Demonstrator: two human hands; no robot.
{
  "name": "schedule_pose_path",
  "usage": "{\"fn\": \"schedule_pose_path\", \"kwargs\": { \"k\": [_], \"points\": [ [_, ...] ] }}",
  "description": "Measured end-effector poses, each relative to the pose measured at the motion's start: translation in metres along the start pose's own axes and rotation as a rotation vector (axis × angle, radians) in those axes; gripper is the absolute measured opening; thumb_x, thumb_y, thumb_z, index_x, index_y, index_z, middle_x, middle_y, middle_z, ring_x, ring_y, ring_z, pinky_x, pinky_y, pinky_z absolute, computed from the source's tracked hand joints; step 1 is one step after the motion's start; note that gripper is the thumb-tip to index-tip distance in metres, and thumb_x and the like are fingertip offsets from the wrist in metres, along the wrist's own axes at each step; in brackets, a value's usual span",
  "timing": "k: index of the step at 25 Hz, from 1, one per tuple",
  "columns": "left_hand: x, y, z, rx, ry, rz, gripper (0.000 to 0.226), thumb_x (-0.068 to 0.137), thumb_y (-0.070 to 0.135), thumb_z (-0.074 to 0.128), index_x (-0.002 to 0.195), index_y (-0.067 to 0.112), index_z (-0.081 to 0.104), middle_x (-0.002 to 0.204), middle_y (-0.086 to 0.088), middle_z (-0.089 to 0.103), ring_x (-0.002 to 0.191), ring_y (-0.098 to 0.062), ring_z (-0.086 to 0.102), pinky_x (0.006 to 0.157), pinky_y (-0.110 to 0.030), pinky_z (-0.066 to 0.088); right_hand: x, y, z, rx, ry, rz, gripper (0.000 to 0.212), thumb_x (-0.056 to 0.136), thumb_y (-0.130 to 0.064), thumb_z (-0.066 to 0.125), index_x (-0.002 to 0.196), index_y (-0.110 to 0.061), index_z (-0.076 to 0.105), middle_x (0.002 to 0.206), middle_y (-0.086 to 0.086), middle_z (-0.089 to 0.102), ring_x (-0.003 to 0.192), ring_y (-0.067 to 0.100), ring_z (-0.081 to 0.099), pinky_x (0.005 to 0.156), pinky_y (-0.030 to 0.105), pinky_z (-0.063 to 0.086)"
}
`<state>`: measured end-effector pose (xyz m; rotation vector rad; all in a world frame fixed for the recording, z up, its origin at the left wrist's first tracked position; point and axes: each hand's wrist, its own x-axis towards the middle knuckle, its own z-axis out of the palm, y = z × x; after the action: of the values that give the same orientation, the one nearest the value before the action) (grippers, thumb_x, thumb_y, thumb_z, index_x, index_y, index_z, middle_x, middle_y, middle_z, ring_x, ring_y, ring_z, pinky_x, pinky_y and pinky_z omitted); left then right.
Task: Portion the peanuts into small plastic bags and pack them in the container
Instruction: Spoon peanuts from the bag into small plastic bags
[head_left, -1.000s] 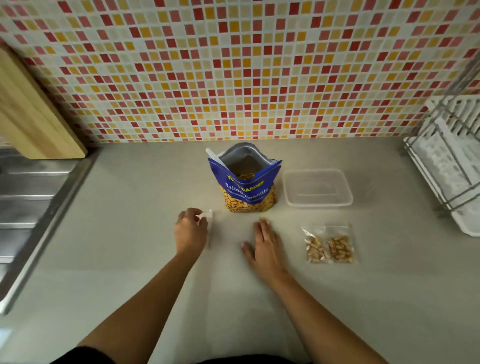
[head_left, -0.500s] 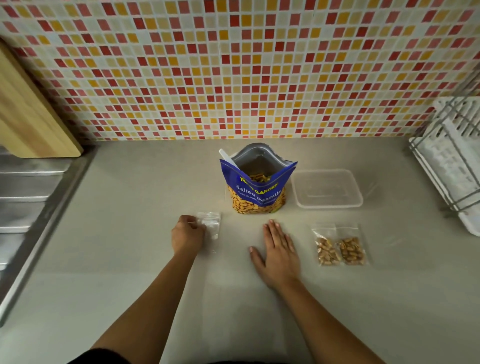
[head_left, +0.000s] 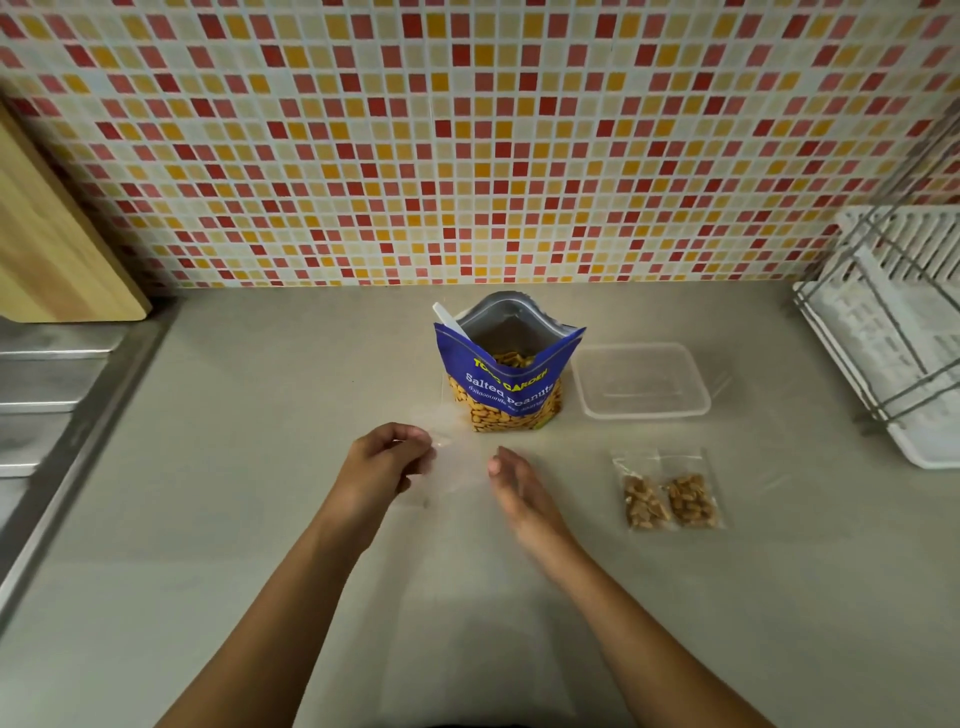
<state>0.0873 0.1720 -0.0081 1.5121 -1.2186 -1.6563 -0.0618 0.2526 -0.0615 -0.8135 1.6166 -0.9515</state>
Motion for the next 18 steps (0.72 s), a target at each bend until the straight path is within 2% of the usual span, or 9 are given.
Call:
{"fn": "schedule_pose_path", "kwargs": {
  "k": [2,3,5,7,8,11,15,18],
  "points": [
    [-0.014,0.007,0.007,-0.025,-0.044,0.041,0.009,0.087,0.009,0.059,0.079,0.013,0.06,0.076,-0.006,0.067,0.066,-0.012,0.06,0.059,-0.023,0.037,-0.018,-0.013,0.005,0.386,-0.1,0.031,0.08,0.06,-0.079,0.057,0.123,-0.03,0.05,0.125,-0.003,0.06,0.109,0.008,0.06,0.095,0.024,0.041],
    [-0.019,0.01,0.011,-0.005,-0.056,0.065,0.008,0.087,0.009,0.06,0.08,0.012,0.059,0.077,-0.005,0.069,0.065,-0.011,0.062,0.06,-0.023,0.039,-0.024,-0.015,0.005,0.496,-0.081,0.013,0.082,0.056,-0.076,0.065,0.121,-0.028,0.052,0.118,-0.002,0.065,0.104,0.009,0.063,0.091,0.024,0.045],
    [-0.025,0.015,0.018,0.028,-0.088,0.104,0.011,0.086,0.008,0.061,0.078,0.014,0.056,0.077,-0.002,0.071,0.064,-0.008,0.065,0.061,-0.022,0.04,-0.028,-0.02,0.002,0.603,0.047,-0.076,0.059,0.071,-0.042,0.074,0.12,-0.018,0.052,0.102,0.0,0.07,0.092,0.009,0.066,0.081,0.022,0.051],
    [-0.026,0.023,0.024,-0.013,-0.126,0.132,0.014,0.087,0.008,0.059,0.076,0.017,0.056,0.08,-0.001,0.071,0.069,-0.009,0.065,0.065,-0.022,0.042,-0.029,-0.032,-0.009,0.539,0.198,-0.169,0.033,0.081,-0.008,0.068,0.111,-0.015,0.056,0.085,0.0,0.071,0.075,0.007,0.065,0.074,0.022,0.051],
    [-0.025,0.028,0.025,-0.094,-0.136,0.139,0.013,0.088,0.009,0.056,0.078,0.016,0.058,0.081,-0.002,0.07,0.07,-0.011,0.064,0.066,-0.021,0.045,-0.028,-0.038,-0.016,0.478,0.23,-0.208,0.03,0.081,-0.003,0.067,0.106,-0.019,0.058,0.082,0.002,0.071,0.072,0.008,0.063,0.073,0.024,0.051],
    [-0.018,0.047,0.022,-0.365,-0.182,0.133,0.014,0.091,0.008,0.05,0.084,0.009,0.063,0.074,-0.004,0.069,0.063,-0.01,0.063,0.061,-0.018,0.053,-0.027,-0.054,-0.037,0.277,0.239,-0.296,0.033,0.08,-0.008,0.07,0.104,-0.029,0.059,0.086,0.01,0.072,0.076,0.017,0.061,0.077,0.033,0.048],
    [-0.012,0.063,0.02,-0.273,-0.263,0.18,0.012,0.088,0.0,0.054,0.09,0.006,0.064,0.071,-0.001,0.07,0.062,-0.01,0.064,0.061,-0.018,0.054,-0.025,-0.074,-0.052,0.224,0.265,-0.365,0.031,0.081,-0.007,0.069,0.106,-0.022,0.06,0.091,0.005,0.074,0.085,0.021,0.067,0.081,0.035,0.052],
    [-0.013,0.069,0.025,-0.135,-0.235,0.204,0.014,0.087,0.003,0.058,0.098,0.008,0.065,0.086,-0.002,0.07,0.077,-0.014,0.067,0.072,-0.026,0.056,-0.026,-0.083,-0.056,0.246,0.262,-0.377,0.026,0.082,-0.006,0.068,0.103,-0.019,0.062,0.093,0.003,0.073,0.083,0.013,0.068,0.075,0.027,0.052]
  ]
}}
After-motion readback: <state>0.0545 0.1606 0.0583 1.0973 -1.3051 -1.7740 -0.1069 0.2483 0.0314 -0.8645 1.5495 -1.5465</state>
